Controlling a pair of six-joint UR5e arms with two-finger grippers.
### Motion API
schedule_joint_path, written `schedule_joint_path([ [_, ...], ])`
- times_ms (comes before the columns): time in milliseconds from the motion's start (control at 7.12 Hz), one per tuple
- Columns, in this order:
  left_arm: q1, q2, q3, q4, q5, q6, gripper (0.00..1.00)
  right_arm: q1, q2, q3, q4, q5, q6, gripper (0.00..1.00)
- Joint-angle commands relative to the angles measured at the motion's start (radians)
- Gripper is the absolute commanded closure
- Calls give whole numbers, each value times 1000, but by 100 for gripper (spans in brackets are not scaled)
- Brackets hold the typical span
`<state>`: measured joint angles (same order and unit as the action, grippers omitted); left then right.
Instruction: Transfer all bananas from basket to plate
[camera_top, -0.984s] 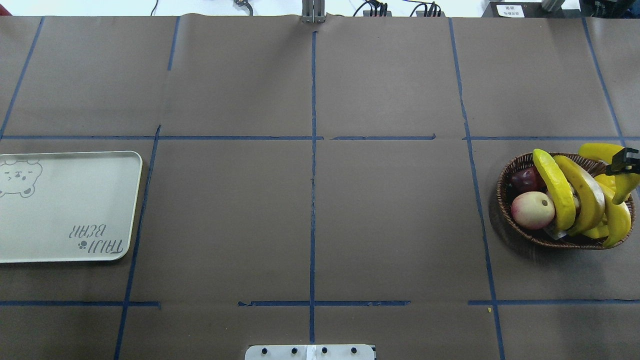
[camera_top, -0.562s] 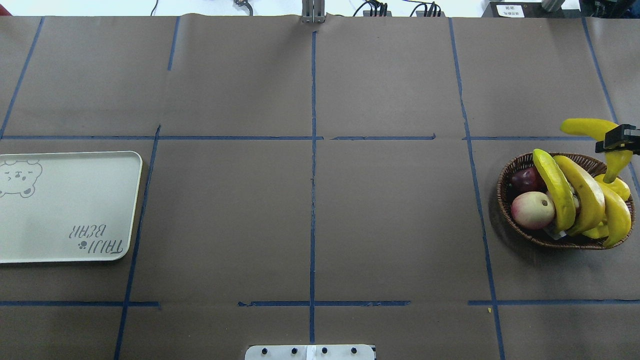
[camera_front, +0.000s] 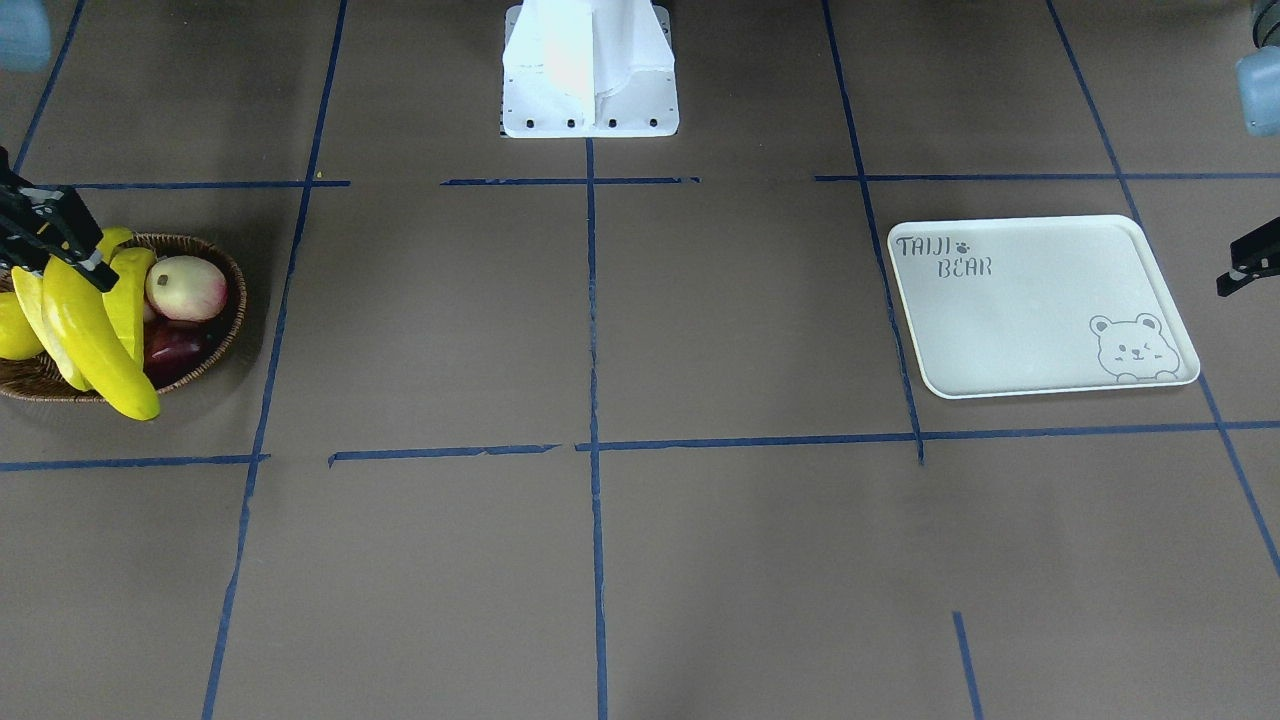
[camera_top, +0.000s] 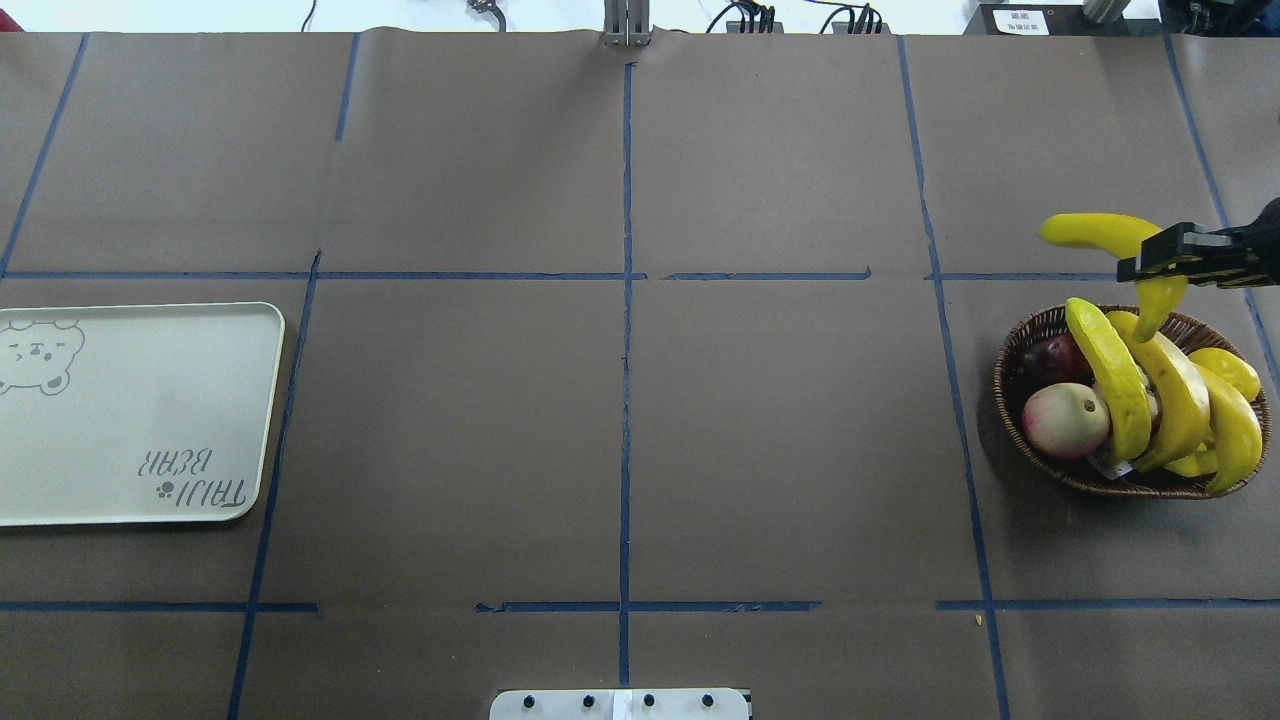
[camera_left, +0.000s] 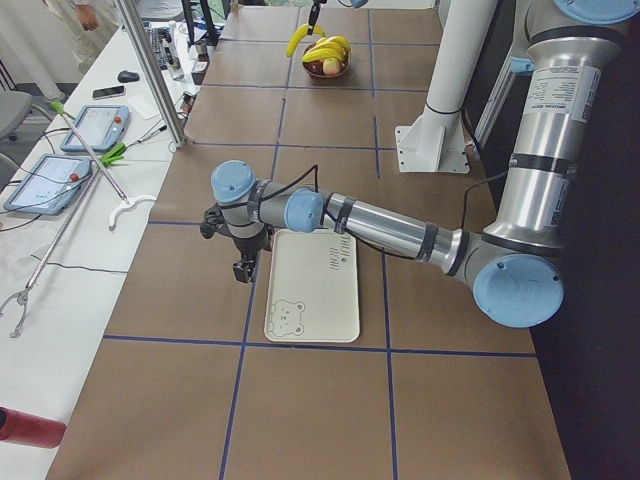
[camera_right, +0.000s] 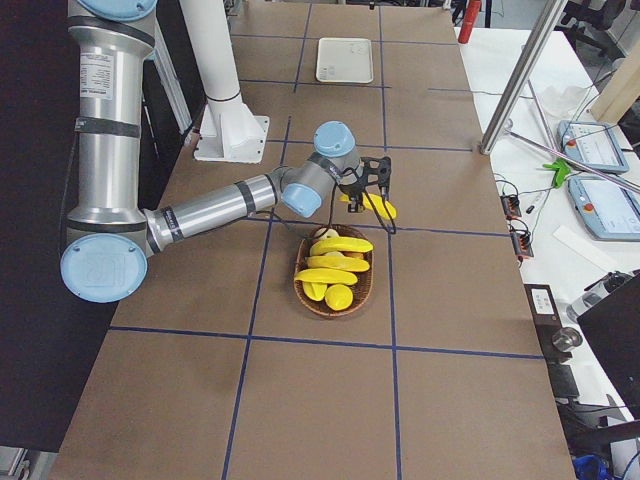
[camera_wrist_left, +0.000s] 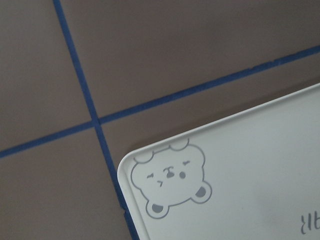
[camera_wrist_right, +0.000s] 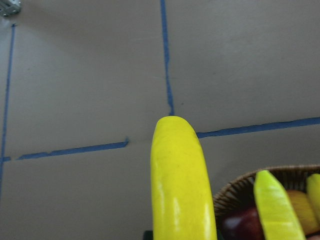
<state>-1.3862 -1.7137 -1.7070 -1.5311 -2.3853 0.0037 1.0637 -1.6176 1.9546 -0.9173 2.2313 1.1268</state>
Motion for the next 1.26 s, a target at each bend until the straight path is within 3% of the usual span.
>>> schedule_joint_path([
  [0,21,11,-9,-119,-21,-71,0,-165,127,-34,101,-138,268,100],
  [281,50,9,-90,-121,-83,-134,0,-295,299,-86,98,-244,420,100],
  [422,144,9,-120,-133,-103,-263,0,-319,338,-103,103,-249,435,100],
  [562,208,2,-141,-170,-101,-438,0,-327,338,-103,142,-251,435,100],
  [843,249,-6,-155,-404,-103,-856,0,-358,338,-105,254,-320,507,100],
  [1124,379,-96,-163,-503,-83,-1354,0,-439,335,-103,331,-469,515,100],
])
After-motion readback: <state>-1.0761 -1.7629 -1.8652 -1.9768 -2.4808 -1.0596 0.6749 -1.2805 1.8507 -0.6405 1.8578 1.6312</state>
